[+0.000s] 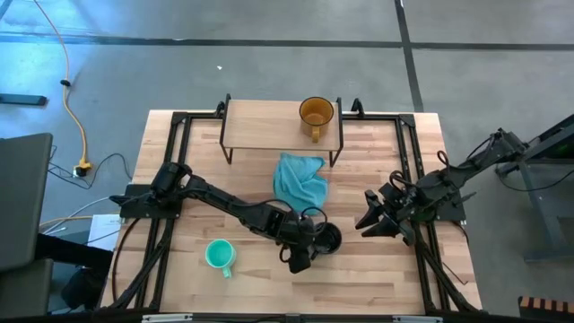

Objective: Stack small to large cups/mugs on shelf
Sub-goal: Put the dark blue mug on the shelf

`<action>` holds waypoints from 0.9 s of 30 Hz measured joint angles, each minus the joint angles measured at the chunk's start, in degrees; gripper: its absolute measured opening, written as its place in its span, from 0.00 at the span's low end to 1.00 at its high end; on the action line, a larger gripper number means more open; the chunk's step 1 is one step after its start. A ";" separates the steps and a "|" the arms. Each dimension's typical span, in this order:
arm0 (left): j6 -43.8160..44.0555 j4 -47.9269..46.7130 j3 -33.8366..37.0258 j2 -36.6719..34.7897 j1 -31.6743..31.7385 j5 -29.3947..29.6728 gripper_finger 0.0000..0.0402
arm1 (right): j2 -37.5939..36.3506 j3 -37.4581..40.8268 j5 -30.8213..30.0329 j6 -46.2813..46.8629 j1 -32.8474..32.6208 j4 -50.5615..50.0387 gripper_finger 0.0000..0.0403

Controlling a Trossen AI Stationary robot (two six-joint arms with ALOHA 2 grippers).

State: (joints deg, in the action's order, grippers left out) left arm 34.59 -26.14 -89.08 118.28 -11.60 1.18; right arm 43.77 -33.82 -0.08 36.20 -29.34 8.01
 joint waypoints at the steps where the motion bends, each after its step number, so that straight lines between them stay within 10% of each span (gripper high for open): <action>1: -0.80 -1.08 -0.10 -0.06 0.00 0.52 0.46 | 0.00 0.00 -0.32 0.01 -0.38 0.00 0.32; 10: -18.13 -9.94 -6.16 -0.44 1.04 8.77 0.46 | -0.02 0.00 -3.88 -0.02 -3.30 0.02 0.32; 27: -43.12 -6.09 -12.28 -0.47 8.04 2.82 0.46 | -0.02 0.00 -13.40 -0.17 -8.32 0.16 0.32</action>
State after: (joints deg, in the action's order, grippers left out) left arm -8.53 -32.23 -101.36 117.81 -3.56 4.01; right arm 43.75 -33.82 -13.48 36.03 -37.66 8.17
